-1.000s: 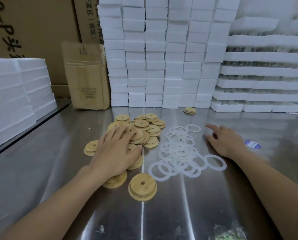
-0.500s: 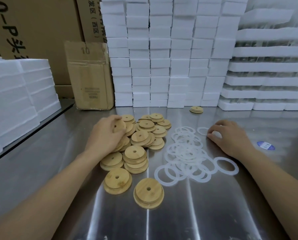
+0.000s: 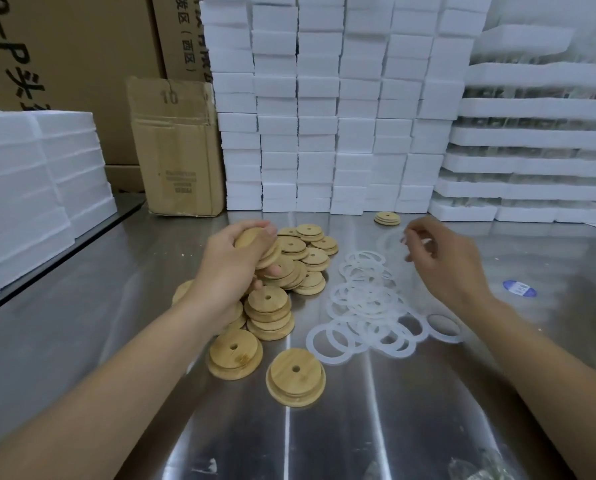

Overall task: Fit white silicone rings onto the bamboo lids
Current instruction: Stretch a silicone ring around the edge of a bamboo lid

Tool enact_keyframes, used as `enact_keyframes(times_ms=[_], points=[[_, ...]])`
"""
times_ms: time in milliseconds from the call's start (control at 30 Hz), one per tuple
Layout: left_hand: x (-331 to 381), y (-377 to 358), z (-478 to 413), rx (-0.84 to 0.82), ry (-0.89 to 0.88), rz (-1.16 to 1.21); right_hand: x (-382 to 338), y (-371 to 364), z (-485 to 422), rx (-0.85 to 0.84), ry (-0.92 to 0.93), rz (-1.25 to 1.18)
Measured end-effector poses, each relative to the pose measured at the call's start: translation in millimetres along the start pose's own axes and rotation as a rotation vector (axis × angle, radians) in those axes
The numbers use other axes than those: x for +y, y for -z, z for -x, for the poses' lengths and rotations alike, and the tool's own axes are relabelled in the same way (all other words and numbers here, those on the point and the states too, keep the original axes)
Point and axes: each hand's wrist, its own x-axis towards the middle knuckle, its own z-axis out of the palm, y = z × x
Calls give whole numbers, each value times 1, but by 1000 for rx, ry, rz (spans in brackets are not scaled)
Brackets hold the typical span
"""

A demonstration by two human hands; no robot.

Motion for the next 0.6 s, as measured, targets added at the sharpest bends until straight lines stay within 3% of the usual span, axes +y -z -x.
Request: enact_keyframes(times_ms=[133, 267, 600], points=[[0, -11, 11, -72, 146, 105, -66, -3, 21, -61, 53, -431], [2, -18, 16, -187, 221, 168, -110, -9, 40, -123, 105, -669], [0, -22, 22, -453, 143, 97, -105, -21, 50, -204, -41, -598]])
